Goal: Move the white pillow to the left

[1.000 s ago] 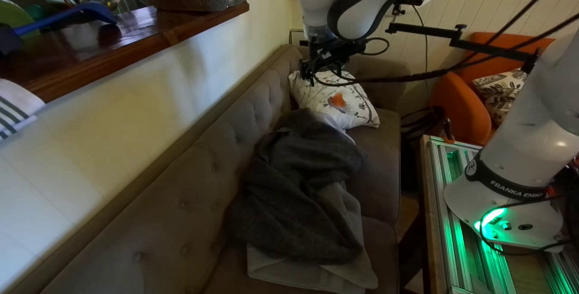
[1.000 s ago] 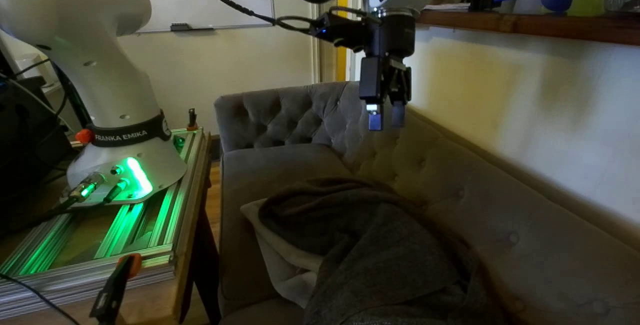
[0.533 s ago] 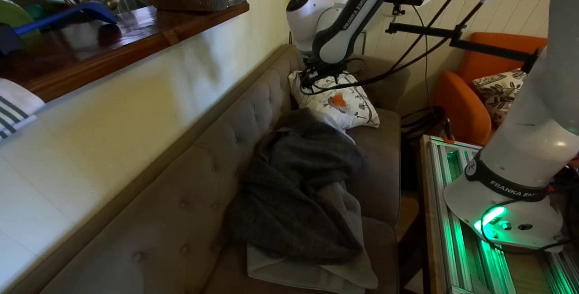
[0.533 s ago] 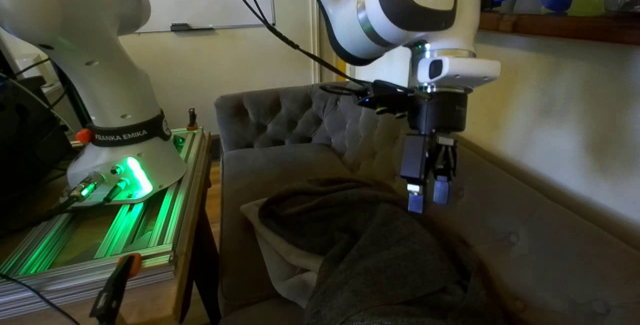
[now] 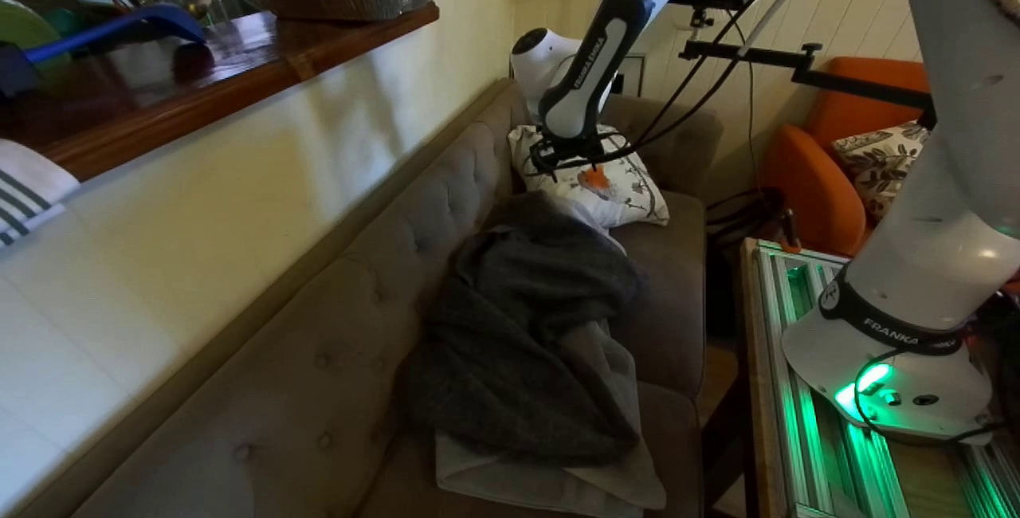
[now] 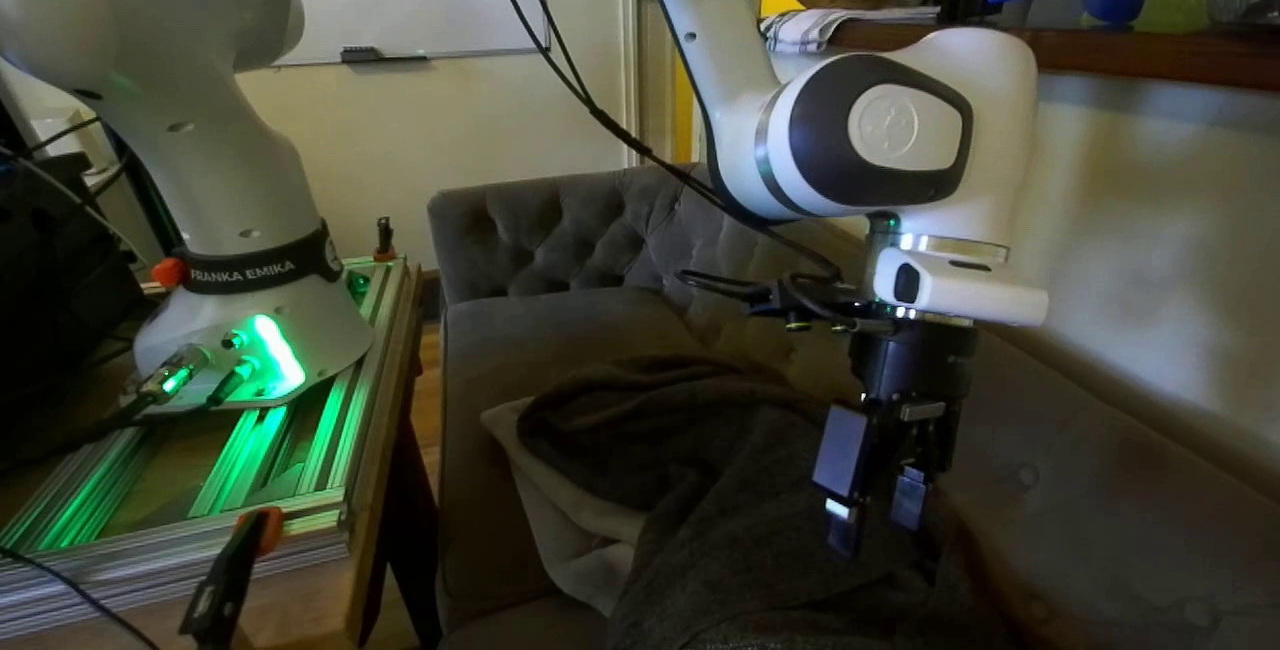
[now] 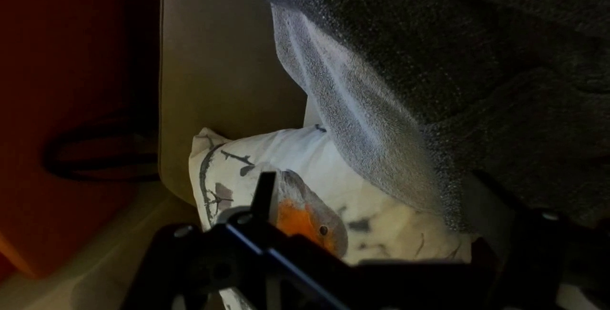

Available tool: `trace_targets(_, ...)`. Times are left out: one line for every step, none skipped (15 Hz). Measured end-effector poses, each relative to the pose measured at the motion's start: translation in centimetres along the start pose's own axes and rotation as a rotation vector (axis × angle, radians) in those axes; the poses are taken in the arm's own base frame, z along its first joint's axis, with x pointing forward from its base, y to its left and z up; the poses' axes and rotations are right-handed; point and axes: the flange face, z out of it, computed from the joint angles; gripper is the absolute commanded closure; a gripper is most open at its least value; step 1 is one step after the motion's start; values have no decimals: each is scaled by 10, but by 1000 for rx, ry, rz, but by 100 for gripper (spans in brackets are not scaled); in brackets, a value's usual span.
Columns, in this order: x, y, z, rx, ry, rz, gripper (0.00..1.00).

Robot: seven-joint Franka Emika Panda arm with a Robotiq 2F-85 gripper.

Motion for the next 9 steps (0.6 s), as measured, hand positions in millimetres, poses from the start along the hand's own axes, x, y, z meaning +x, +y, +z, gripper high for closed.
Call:
trace_targets(1, -1, -1, 1, 2, 0, 0)
trace_targets(1, -1, -1, 3, 3, 1, 0)
trace_targets(3, 0, -2, 3, 0, 15, 0)
trace_targets(6, 1, -1, 6, -11, 40, 0)
trace_targets(9, 0, 1, 12, -25, 68, 0)
trace_targets(14, -1, 5, 18, -39, 95, 0)
trace_targets(19, -4, 9, 24, -50, 122, 0)
trace_targets(24, -7, 14, 28, -58, 148, 0)
trace_targets(29, -12, 19, 32, -62, 169, 0)
